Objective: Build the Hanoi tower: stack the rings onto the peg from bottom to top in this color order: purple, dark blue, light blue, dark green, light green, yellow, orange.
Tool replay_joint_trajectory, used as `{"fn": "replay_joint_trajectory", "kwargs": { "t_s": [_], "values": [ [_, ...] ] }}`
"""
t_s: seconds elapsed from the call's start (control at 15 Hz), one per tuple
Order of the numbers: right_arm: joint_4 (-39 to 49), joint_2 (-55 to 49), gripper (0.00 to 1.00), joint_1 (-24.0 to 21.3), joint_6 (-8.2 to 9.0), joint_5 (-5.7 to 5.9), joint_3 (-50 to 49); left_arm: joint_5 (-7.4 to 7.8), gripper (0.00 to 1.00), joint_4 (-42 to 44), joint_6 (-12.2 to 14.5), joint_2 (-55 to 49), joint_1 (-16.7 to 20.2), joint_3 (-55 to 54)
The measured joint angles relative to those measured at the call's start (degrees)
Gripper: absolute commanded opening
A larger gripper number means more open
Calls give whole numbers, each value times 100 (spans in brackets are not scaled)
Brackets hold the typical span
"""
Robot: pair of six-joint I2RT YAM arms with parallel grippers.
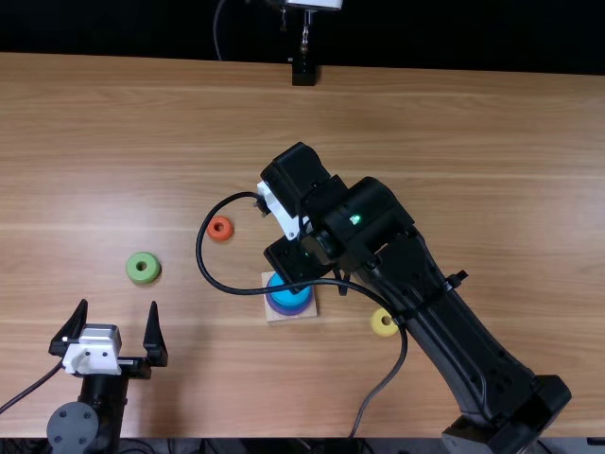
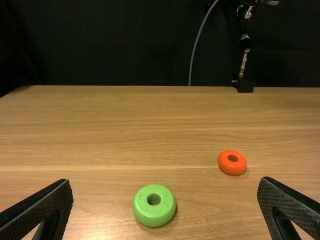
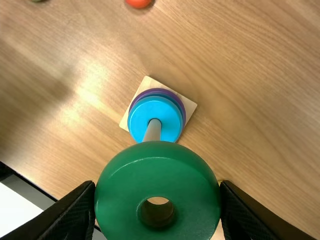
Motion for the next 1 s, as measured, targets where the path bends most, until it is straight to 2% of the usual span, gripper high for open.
{"fn": "replay_joint_trajectory", "kwargs": {
  "t_s": [1.0],
  "values": [
    [9, 0, 0, 149, 0, -2, 0, -4, 100, 4, 0, 0, 0, 0]
  ]
}}
